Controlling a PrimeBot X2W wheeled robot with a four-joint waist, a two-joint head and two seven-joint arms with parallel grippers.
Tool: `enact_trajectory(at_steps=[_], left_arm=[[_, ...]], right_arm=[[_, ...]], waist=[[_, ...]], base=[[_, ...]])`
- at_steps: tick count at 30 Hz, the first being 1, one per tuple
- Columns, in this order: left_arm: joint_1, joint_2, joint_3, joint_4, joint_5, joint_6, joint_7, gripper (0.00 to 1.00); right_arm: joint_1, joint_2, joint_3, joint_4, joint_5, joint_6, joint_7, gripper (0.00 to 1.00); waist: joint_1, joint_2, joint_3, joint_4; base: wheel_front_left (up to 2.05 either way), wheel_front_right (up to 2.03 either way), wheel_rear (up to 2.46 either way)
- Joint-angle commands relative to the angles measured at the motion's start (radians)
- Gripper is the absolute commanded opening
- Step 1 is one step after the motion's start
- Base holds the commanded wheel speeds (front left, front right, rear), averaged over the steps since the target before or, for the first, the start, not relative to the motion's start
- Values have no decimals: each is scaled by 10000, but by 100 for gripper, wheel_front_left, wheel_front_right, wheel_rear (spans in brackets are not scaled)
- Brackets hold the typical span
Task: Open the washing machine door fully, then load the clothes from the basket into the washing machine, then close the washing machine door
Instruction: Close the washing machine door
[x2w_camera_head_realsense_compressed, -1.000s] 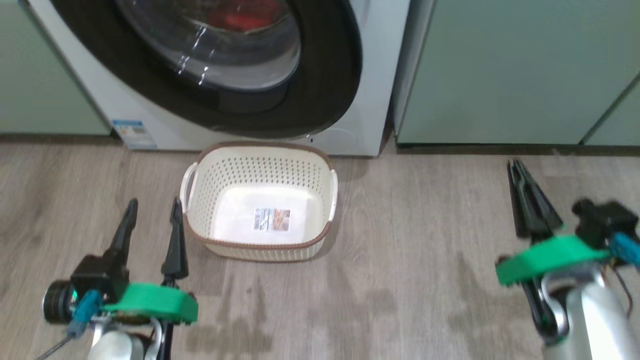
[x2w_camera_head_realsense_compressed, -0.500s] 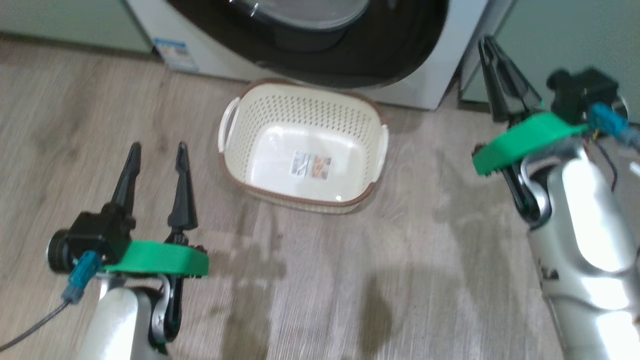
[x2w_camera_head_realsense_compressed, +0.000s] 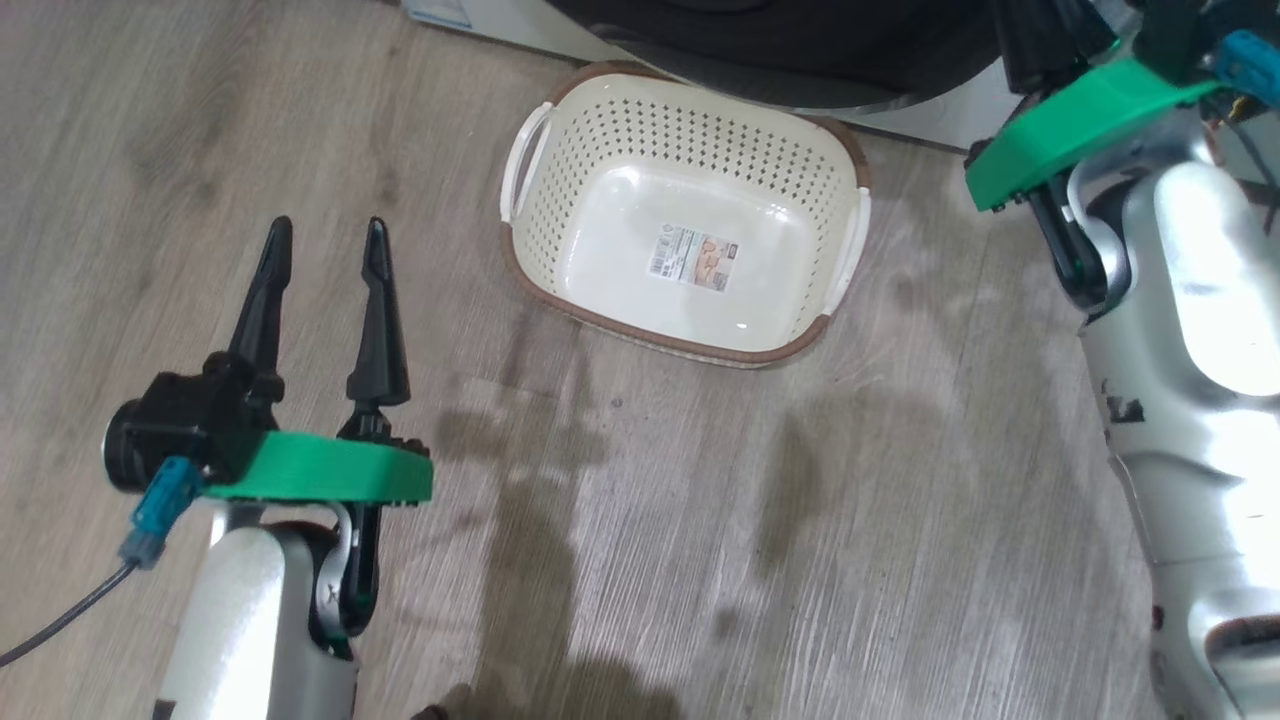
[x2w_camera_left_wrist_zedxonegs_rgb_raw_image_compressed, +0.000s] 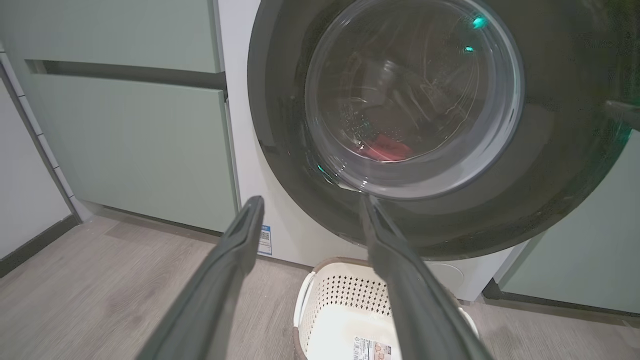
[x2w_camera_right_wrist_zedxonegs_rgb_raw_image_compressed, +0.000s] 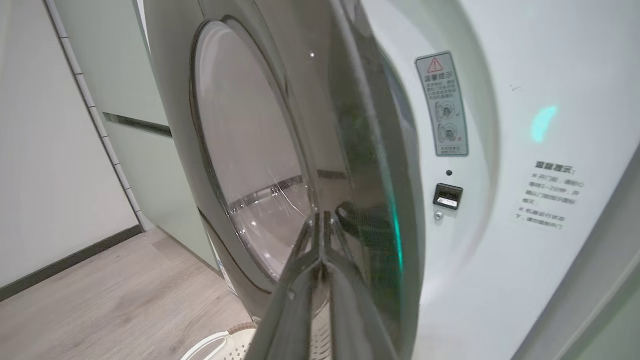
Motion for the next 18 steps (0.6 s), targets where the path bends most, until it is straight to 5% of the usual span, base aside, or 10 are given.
enact_trajectory(at_steps=[1, 18], left_arm=[[-247, 85, 381, -347, 136, -18, -93, 100], [-537, 47, 133, -563, -248, 129, -93, 100]], right_arm=[[-351, 78, 189, -213, 47, 0, -92, 0], [-2550, -422, -255, 1261, 47, 0, 507, 0]], waist=[[-2, 0, 61, 70], [-2, 0, 749, 369]], base=[[0, 0, 0], [0, 0, 0]])
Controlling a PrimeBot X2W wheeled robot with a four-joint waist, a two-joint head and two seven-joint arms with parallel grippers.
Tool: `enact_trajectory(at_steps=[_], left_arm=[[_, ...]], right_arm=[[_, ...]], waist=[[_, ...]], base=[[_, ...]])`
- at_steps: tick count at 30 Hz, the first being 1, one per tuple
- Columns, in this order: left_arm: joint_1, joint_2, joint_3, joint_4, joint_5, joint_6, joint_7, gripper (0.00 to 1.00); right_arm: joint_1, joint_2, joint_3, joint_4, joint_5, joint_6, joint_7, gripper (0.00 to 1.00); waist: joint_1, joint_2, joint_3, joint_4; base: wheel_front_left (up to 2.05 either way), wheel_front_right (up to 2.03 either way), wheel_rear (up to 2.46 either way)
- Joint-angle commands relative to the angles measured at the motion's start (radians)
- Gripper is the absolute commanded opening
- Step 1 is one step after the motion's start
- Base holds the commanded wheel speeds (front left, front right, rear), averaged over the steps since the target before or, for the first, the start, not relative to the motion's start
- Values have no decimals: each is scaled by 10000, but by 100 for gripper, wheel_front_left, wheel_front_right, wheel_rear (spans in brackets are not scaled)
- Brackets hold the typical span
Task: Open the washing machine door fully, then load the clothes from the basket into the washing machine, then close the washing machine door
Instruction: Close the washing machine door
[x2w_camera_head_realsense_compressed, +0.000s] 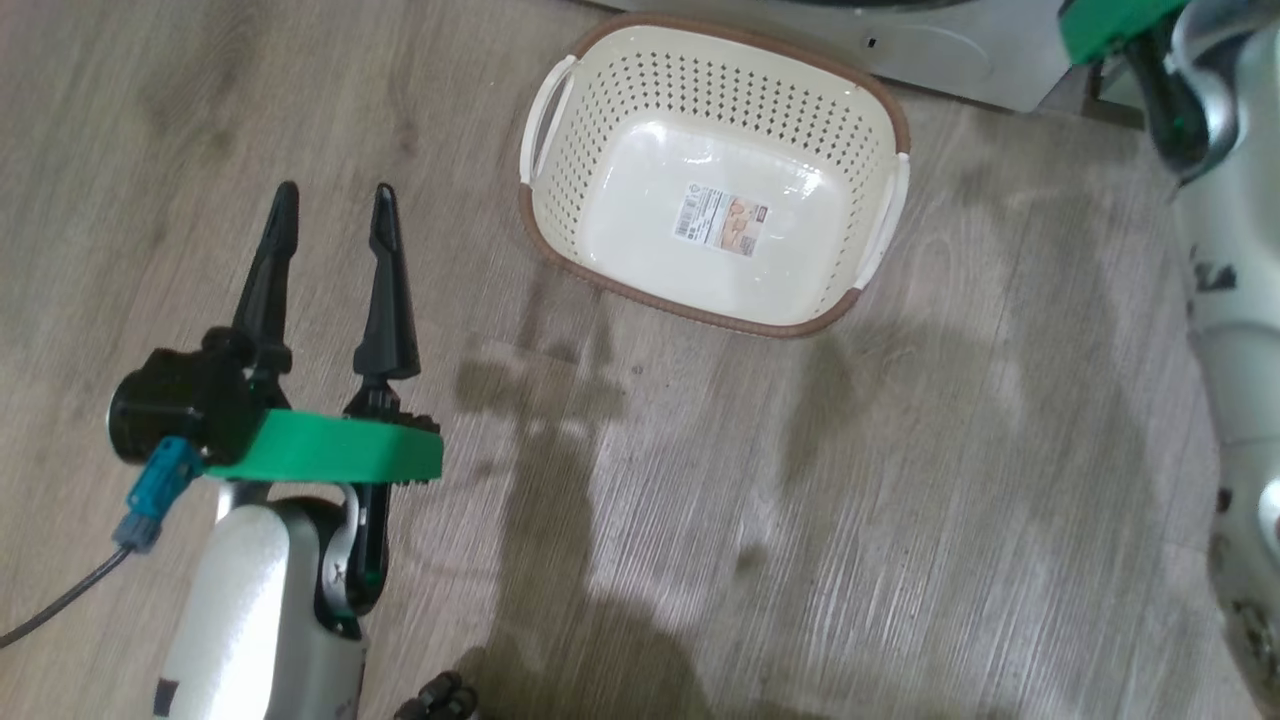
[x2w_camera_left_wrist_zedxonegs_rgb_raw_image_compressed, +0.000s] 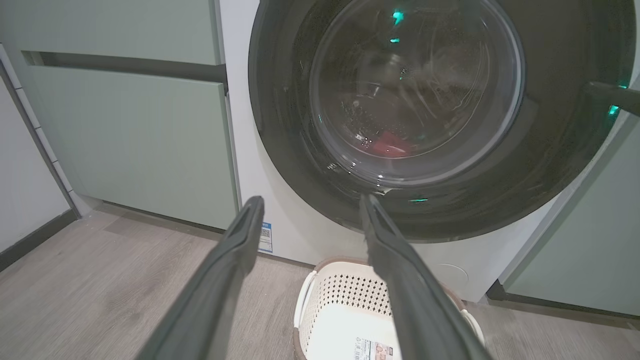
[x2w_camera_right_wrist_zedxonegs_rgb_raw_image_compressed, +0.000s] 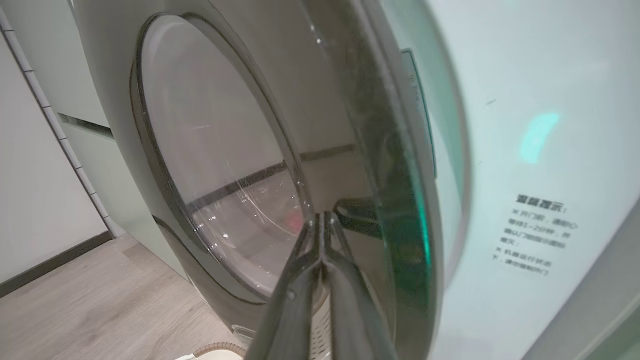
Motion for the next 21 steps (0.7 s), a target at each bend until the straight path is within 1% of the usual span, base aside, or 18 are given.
enact_trajectory(at_steps=[1, 10, 17, 21], left_arm=[[-195, 116, 299, -385, -45, 42, -93, 100], [-302, 115, 204, -433, -135, 113, -93, 100], [-334, 115, 179, -482, -166, 139, -93, 100], [-327, 115, 168, -486, -179, 167, -93, 100]], right_arm=[[-498, 77, 21, -145, -114, -4, 82, 0], [-1763, -47, -613, 1024, -485, -4, 152, 0], [-2372, -105, -1179, 1830, -771, -4, 65, 0], [-2626, -38, -1318, 2243, -936, -4, -80, 0]], waist=[[-1, 0, 91, 56], [-1, 0, 241, 232], [-1, 0, 287, 337], [-1, 0, 278, 374]], base=[[0, 0, 0], [0, 0, 0], [0, 0, 0], [0, 0, 0]])
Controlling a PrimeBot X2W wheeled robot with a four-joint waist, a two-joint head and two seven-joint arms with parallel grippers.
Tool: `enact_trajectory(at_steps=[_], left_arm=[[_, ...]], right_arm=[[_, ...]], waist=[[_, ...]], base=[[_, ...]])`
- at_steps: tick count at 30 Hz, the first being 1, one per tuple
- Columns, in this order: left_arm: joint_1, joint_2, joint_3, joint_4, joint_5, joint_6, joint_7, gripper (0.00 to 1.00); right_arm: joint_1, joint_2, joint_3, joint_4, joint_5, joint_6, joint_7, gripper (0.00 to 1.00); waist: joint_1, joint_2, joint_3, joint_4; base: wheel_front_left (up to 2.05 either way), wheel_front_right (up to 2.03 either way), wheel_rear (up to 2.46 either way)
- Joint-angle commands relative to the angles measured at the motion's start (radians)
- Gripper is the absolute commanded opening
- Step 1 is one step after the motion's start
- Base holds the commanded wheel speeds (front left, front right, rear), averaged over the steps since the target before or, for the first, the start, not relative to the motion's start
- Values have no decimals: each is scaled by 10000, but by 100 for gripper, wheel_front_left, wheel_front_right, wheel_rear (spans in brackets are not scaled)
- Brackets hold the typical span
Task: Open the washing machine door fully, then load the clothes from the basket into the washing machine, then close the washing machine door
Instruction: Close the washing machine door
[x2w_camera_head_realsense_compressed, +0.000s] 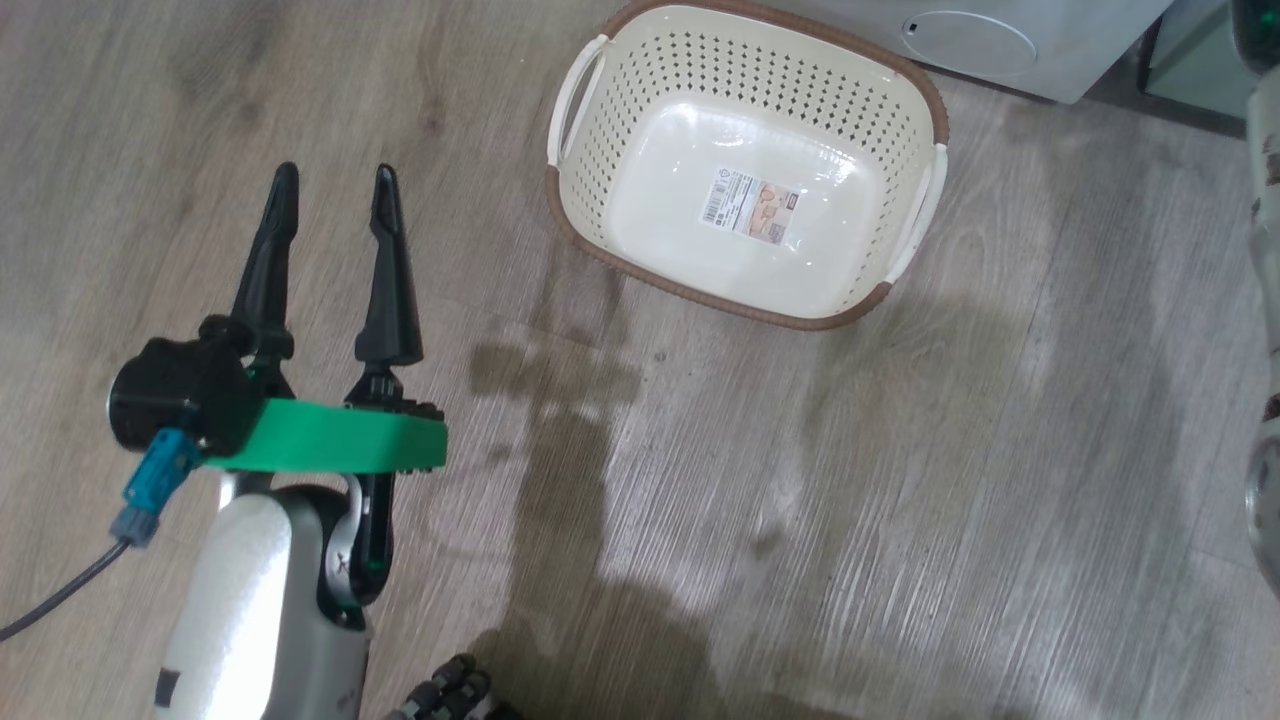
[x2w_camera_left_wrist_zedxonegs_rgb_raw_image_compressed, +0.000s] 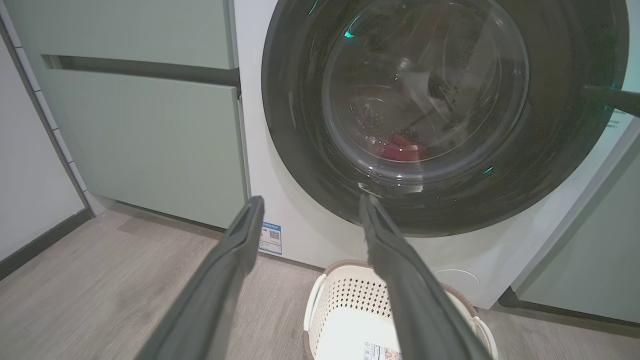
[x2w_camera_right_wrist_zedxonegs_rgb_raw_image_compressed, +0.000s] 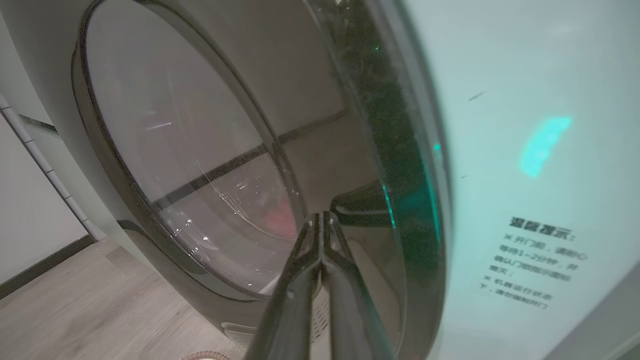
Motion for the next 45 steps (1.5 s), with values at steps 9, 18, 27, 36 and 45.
enact_trajectory(at_steps=[9, 18, 27, 36, 45], left_arm=[[91, 128, 305, -211, -46, 95, -51, 100], [476, 128, 511, -17, 350, -138, -51, 100], [903, 132, 777, 321, 747, -581, -51, 100], [1332, 176, 782, 635, 984, -854, -51, 100], [1801, 208, 633, 904, 1110, -1028, -51, 100]], right_arm=[[217, 327, 692, -135, 422, -107, -624, 0], [2435, 311, 1493, -1553, 1454, -107, -1356, 100], [5360, 651, 848, -3836, 1363, -107, -1592, 100], [8035, 1263, -53, -5898, 917, -107, -1242, 100], [10375, 1539, -377, -7732, 633, -107, -508, 100]], waist=[[-1, 0, -581, -116], [-1, 0, -1484, -667], [-1, 0, -2371, -1612], [-1, 0, -3075, -2460], [-1, 0, -3796, -3076]], base=[[0, 0, 0], [0, 0, 0], [0, 0, 0], [0, 0, 0], [0, 0, 0]])
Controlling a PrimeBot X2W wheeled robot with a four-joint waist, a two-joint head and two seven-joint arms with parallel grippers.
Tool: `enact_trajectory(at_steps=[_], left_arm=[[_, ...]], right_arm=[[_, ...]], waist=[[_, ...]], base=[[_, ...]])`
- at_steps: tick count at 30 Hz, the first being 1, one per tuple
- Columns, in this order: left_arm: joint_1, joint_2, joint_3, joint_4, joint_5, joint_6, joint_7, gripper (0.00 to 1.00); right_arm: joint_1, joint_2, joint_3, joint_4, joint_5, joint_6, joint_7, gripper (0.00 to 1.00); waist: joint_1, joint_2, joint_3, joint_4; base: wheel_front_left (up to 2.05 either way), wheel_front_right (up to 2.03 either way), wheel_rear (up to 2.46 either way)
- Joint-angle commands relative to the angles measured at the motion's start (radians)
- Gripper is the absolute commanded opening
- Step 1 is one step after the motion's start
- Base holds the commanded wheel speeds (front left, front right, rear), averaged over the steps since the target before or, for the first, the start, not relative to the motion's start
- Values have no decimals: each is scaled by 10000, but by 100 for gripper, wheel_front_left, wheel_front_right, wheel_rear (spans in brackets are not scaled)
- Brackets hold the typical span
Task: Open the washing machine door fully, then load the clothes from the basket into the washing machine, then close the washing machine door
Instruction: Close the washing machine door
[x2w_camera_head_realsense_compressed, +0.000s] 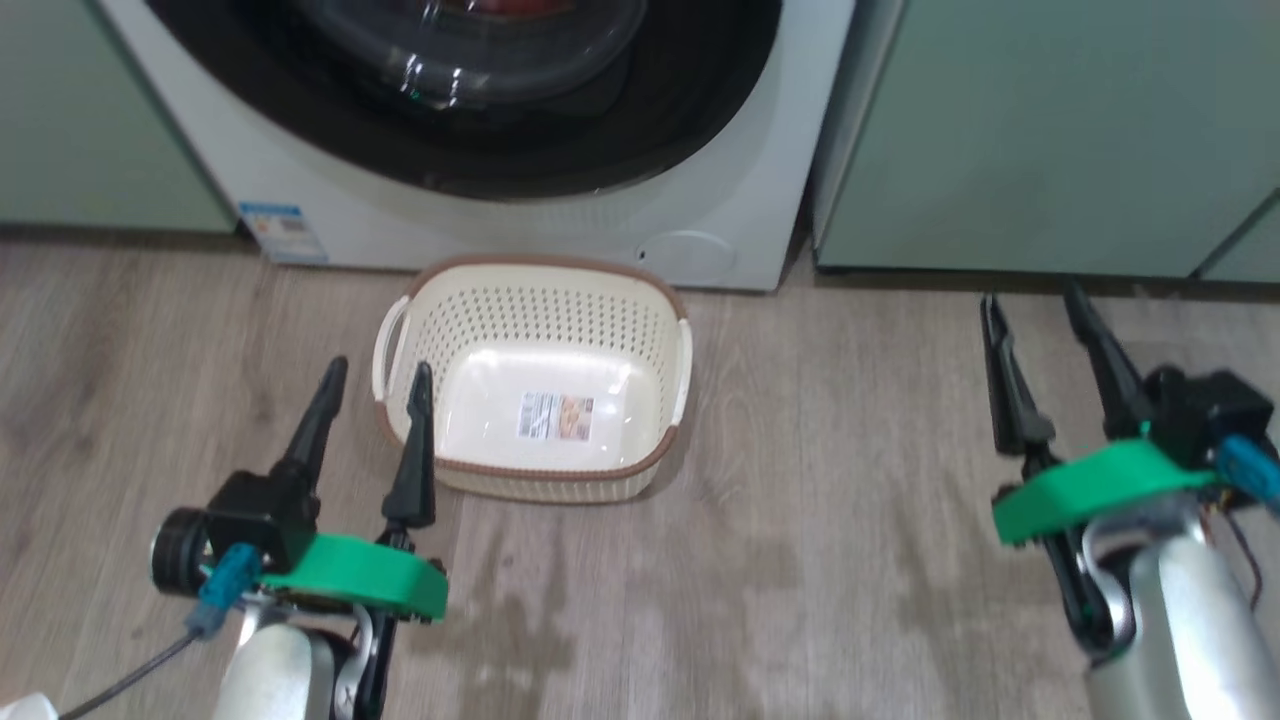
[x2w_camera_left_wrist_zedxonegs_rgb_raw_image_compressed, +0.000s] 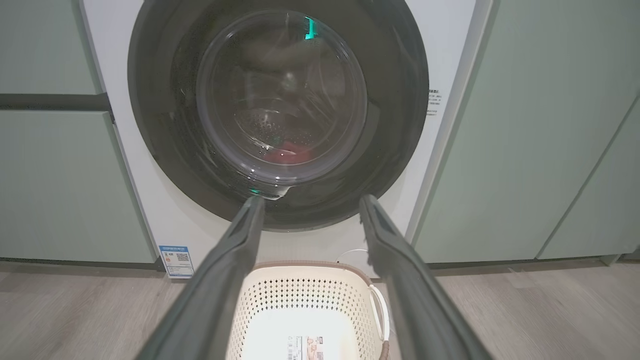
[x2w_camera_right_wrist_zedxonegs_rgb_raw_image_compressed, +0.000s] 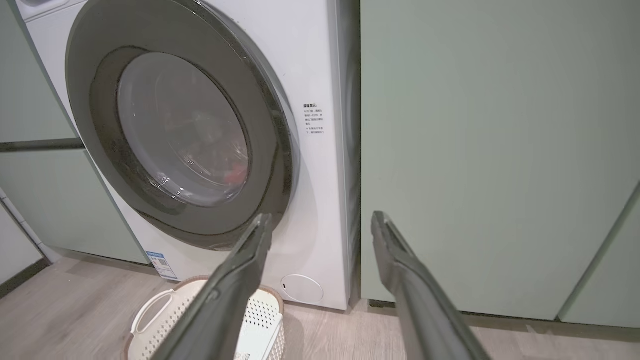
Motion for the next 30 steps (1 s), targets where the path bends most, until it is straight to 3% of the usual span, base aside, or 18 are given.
enact_trajectory(at_steps=[1, 14, 30], left_arm=[[-117, 150, 248, -267, 84, -45, -51, 100], [484, 168, 48, -12, 96, -85, -51, 100], [601, 197, -82, -18, -19, 61, -17, 100]], right_arm=[[15, 92, 192, -484, -83, -2, 93, 100], [2200, 112, -368, -1969, 104, -2, 720, 100], [2737, 113, -649, -2625, 122, -2, 998, 100]], waist=[[1, -1, -234, -184], [1, -1, -1117, -362], [1, -1, -1235, -420]], base=[[0, 0, 0], [0, 0, 0], [0, 0, 0]])
